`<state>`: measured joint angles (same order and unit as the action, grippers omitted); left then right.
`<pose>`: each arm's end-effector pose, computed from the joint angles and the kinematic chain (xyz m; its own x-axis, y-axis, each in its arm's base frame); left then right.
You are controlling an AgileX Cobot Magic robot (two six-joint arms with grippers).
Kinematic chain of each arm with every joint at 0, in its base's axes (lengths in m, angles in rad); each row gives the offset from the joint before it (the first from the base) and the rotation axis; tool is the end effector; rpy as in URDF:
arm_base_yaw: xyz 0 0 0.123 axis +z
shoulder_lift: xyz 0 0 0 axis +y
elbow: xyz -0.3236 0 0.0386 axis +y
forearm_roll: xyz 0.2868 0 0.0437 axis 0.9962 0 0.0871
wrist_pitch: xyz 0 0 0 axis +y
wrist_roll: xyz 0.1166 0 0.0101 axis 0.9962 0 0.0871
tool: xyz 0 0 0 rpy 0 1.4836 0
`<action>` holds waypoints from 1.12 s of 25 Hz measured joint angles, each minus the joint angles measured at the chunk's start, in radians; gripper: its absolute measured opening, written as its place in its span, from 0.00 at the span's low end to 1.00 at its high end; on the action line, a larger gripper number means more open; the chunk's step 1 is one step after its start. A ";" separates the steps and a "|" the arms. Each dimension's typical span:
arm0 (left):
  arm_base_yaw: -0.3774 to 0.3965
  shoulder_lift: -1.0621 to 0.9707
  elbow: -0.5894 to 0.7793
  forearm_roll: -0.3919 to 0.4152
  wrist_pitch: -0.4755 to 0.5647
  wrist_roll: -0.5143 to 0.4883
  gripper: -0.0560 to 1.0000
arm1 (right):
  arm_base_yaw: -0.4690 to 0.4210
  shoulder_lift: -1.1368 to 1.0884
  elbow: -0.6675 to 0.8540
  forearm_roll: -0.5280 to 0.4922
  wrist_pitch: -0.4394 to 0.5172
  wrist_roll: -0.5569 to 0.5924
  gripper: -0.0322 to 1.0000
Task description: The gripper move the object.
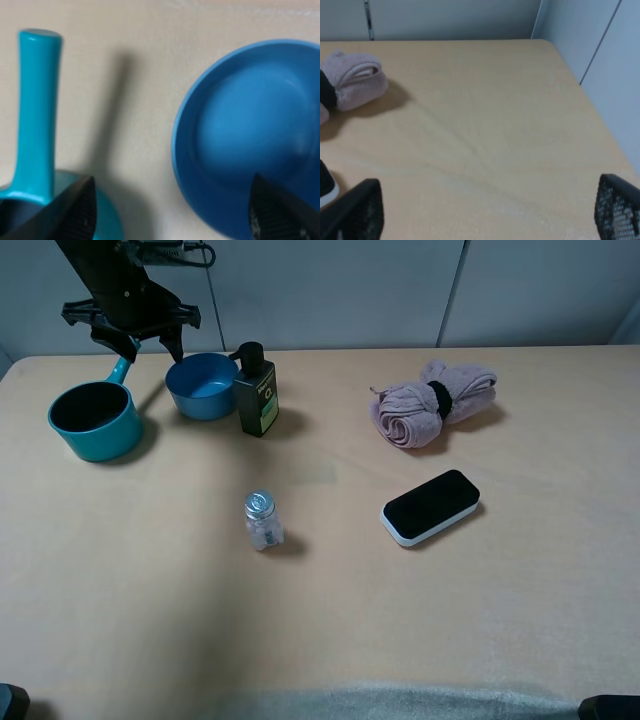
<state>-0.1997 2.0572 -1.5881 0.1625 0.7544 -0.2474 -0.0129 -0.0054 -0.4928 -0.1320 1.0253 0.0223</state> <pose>0.5030 -0.0886 0.1951 -0.8983 0.0519 -0.4363 0.0360 0.9984 0.0447 0.0125 -0.0133 0.2861 -0.4272 -0.0407 -0.9033 0.0951 0.9914 -0.0896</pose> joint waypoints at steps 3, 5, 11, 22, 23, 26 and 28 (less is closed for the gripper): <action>0.000 -0.055 -0.001 0.006 0.049 0.000 0.72 | 0.000 0.000 0.000 0.000 0.000 0.000 0.65; 0.000 -0.097 -0.001 0.019 0.096 0.001 0.72 | 0.000 0.000 0.000 0.000 0.000 0.000 0.65; 0.000 -0.243 0.008 0.032 0.221 0.001 0.72 | 0.000 0.000 0.000 0.000 0.000 0.000 0.65; 0.022 -0.738 0.307 0.031 0.205 0.019 0.72 | 0.000 0.000 0.000 0.000 0.000 0.000 0.65; 0.037 -0.792 0.336 0.032 0.207 0.019 0.72 | 0.000 0.000 0.000 0.000 0.000 0.000 0.65; 0.088 -0.945 0.444 0.032 0.216 0.027 0.72 | 0.000 0.000 0.000 0.000 0.000 0.000 0.65; 0.124 -1.048 0.508 0.034 0.227 0.045 0.72 | 0.000 0.000 0.000 0.000 0.000 0.000 0.65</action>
<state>-0.0757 1.0095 -1.0803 0.1966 0.9810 -0.2022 -0.0129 -0.0054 -0.4928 -0.1320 1.0253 0.0223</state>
